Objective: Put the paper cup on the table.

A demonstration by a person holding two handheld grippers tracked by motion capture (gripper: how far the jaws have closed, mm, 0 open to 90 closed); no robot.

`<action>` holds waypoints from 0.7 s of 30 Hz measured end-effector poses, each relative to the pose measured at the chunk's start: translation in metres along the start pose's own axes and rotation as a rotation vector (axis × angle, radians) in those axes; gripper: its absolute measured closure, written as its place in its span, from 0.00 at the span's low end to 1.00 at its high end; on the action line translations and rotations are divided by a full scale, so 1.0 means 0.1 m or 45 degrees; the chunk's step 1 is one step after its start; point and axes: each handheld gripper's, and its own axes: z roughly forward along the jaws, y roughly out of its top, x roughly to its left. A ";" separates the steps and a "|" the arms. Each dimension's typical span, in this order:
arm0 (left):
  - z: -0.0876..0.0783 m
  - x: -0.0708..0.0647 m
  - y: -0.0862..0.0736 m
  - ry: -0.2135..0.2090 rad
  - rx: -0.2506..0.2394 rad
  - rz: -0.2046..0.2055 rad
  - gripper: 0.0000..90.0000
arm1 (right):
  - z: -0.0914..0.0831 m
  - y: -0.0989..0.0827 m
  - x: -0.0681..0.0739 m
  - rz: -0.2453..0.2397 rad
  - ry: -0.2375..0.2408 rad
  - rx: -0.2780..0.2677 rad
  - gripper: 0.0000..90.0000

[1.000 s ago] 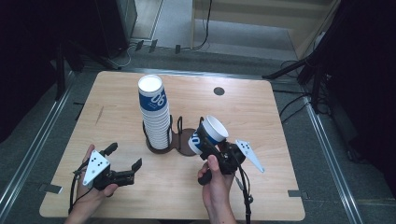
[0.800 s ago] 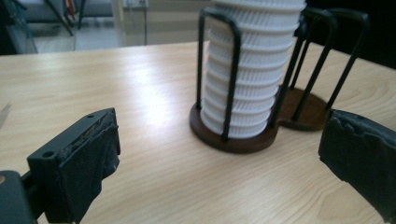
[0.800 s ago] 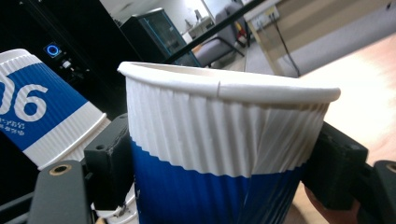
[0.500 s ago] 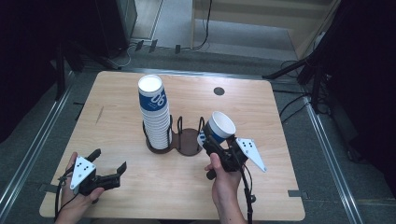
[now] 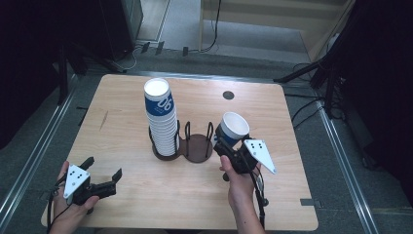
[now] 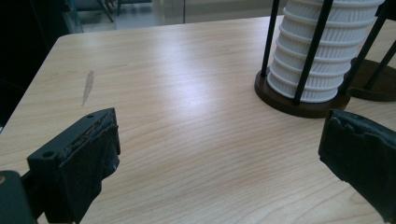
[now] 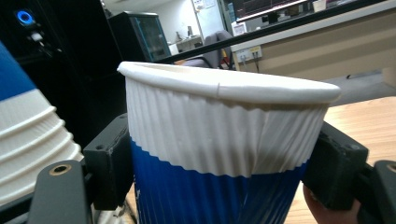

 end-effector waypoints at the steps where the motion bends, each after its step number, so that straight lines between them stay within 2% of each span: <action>1: 0.00 0.01 -0.01 0.001 0.003 -0.002 0.00 | 0.01 0.00 -0.02 -0.008 -0.004 0.004 0.24; 7: 0.01 0.06 -0.04 0.026 0.016 0.000 0.00 | 0.07 0.03 -0.12 -0.052 -0.038 -0.005 0.24; 10: 0.02 0.08 -0.06 0.041 0.030 0.000 0.00 | 0.11 0.04 -0.17 -0.093 -0.075 -0.016 0.24; 13: 0.03 0.10 -0.07 0.049 0.037 0.000 0.00 | 0.14 0.05 -0.22 -0.105 -0.088 -0.019 0.24; 17: 0.04 0.11 -0.08 0.047 0.055 -0.002 0.00 | 0.17 0.04 -0.26 -0.132 -0.100 -0.018 0.24; 21: 0.04 0.11 -0.08 0.037 0.054 -0.011 0.00 | 0.20 0.03 -0.29 -0.188 -0.107 -0.035 0.24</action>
